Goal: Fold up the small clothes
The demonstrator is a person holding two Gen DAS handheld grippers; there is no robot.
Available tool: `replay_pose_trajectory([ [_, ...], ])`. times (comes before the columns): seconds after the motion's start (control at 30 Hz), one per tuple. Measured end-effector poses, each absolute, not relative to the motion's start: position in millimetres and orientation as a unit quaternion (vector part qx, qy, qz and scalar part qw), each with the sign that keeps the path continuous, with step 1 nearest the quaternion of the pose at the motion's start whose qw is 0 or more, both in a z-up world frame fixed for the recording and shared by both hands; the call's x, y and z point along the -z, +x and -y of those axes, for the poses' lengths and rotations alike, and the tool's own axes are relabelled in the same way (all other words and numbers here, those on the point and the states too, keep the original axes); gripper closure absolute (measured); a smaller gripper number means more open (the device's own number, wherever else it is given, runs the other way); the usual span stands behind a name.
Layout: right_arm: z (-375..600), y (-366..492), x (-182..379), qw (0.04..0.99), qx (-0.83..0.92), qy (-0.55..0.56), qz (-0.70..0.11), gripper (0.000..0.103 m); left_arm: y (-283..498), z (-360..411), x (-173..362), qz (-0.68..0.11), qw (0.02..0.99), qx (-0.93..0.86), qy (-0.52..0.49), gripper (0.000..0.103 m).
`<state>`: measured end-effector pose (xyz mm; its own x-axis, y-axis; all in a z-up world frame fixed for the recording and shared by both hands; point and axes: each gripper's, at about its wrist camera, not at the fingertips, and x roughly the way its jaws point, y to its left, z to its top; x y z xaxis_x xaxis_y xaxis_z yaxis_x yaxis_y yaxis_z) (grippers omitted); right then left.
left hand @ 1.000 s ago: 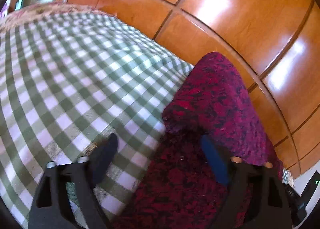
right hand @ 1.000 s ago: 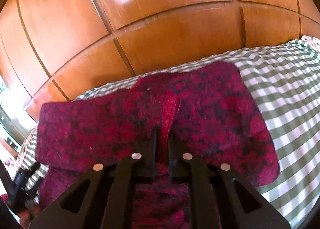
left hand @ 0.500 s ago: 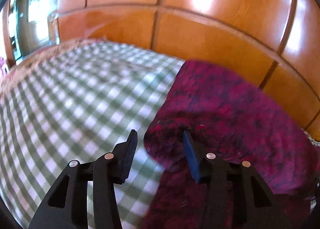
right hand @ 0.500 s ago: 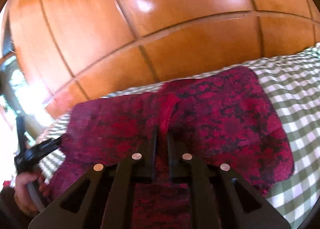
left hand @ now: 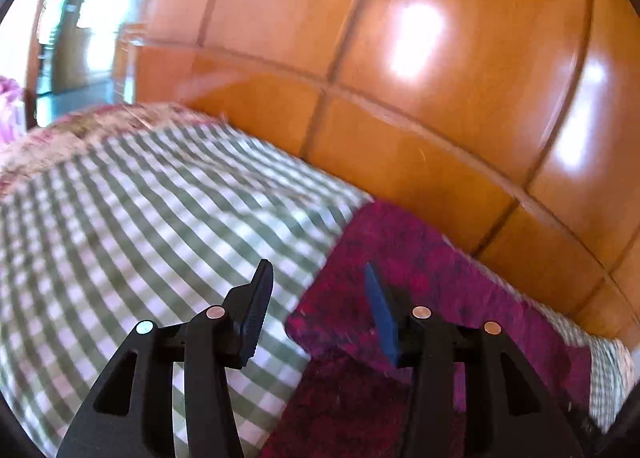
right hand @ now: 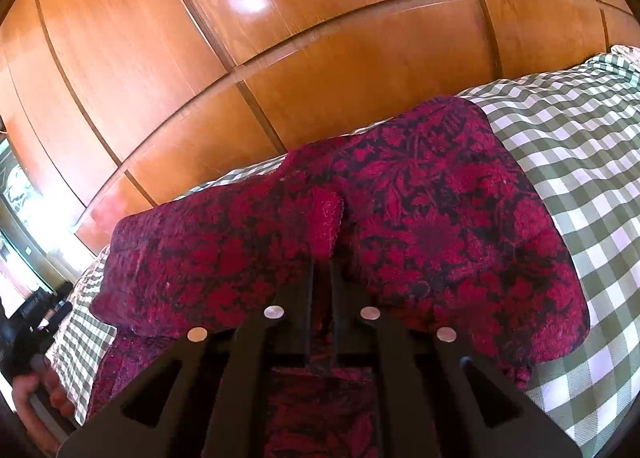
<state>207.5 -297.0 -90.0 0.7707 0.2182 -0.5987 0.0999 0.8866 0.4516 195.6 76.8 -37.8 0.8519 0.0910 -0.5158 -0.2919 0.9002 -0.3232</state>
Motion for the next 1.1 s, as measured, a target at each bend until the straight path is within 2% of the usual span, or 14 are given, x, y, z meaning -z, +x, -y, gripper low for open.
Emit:
replay_pose_trajectory([
  [0.07, 297, 208, 90, 0.911, -0.032, 0.236, -0.337, 0.098, 187, -84, 31, -0.223, 0.94, -0.12, -0.229, 0.057],
  [0.1, 297, 208, 90, 0.91, -0.033, 0.237, -0.337, 0.098, 188, -85, 29, -0.216, 0.94, -0.119, -0.236, 0.052],
  [0.13, 297, 209, 91, 0.91, -0.033, 0.239, -0.338, 0.098, 200, -79, 29, -0.229, 0.943, -0.101, -0.219, 0.048],
  [0.2, 297, 209, 91, 0.91, -0.033, 0.239, -0.338, 0.098, 214, -63, 30, -0.249, 0.947, -0.079, -0.184, 0.048],
  [0.27, 297, 209, 91, 0.91, -0.032, 0.238, -0.338, 0.098, 242, -39, 41, -0.302, 0.944, -0.039, -0.123, 0.047],
  [0.47, 295, 210, 91, 0.91, -0.032, 0.236, -0.34, 0.094, 285, -22, 104, -0.392, 0.918, -0.053, -0.039, 0.046],
  [0.63, 296, 211, 92, 0.908, -0.036, 0.239, -0.341, 0.09, 282, -24, 104, -0.387, 0.92, -0.058, -0.03, 0.045],
  [0.67, 297, 210, 92, 0.909, -0.039, 0.243, -0.338, 0.087, 280, -28, 103, -0.384, 0.921, -0.052, -0.041, 0.045],
  [0.7, 300, 206, 91, 0.91, -0.047, 0.252, -0.327, 0.08, 277, -34, 102, -0.378, 0.923, -0.042, -0.058, 0.043],
  [0.73, 302, 203, 89, 0.911, -0.055, 0.259, -0.316, 0.074, 272, -40, 100, -0.371, 0.925, -0.028, -0.08, 0.034],
  [0.77, 304, 198, 87, 0.913, -0.061, 0.265, -0.304, 0.061, 265, -43, 98, -0.369, 0.925, -0.018, -0.091, 0.03],
  [0.8, 305, 193, 84, 0.916, -0.064, 0.268, -0.292, 0.054, 256, -45, 95, -0.366, 0.925, -0.004, -0.098, 0.022],
  [0.9, 308, 181, 81, 0.915, -0.056, 0.278, -0.287, 0.046, 220, -47, 88, -0.367, 0.925, 0.032, -0.091, 0.02],
  [1.1, 315, 145, 77, 0.879, -0.105, 0.322, -0.335, 0.045, 163, -60, 95, -0.405, 0.901, 0.105, -0.111, 0.018],
])
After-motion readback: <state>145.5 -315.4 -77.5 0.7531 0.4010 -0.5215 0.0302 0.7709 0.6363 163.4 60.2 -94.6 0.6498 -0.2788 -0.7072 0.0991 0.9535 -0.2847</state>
